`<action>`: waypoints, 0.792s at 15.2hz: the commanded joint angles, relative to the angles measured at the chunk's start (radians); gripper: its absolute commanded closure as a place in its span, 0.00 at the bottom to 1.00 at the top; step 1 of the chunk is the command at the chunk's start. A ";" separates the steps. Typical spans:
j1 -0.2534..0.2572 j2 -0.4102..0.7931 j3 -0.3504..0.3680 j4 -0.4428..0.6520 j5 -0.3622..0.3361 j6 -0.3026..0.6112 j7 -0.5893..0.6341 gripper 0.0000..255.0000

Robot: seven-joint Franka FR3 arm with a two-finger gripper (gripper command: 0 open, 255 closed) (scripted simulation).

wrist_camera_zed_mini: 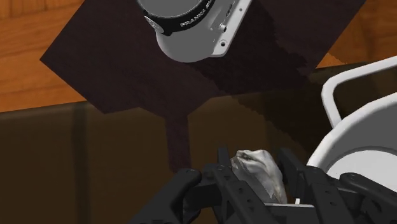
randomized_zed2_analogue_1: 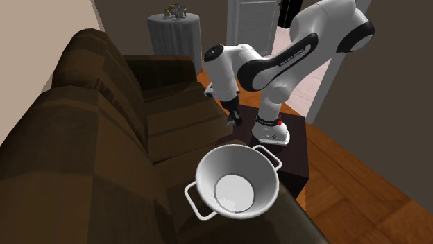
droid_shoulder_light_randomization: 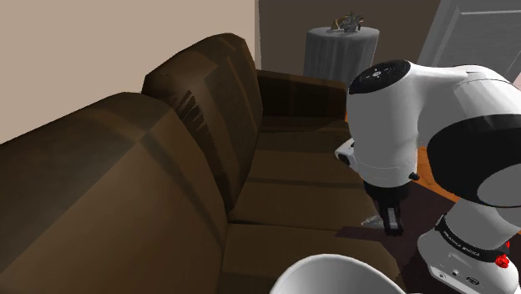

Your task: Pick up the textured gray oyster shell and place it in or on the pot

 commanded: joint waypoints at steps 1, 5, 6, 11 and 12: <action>0.001 0.043 0.049 0.046 0.026 0.005 0.052 1.00; -0.018 0.143 0.156 0.150 0.057 0.024 0.158 1.00; -0.026 0.170 0.185 0.178 0.061 0.030 0.186 1.00; -0.097 0.329 0.353 0.329 0.042 0.065 0.340 1.00; -0.118 0.368 0.394 0.361 0.029 0.074 0.376 1.00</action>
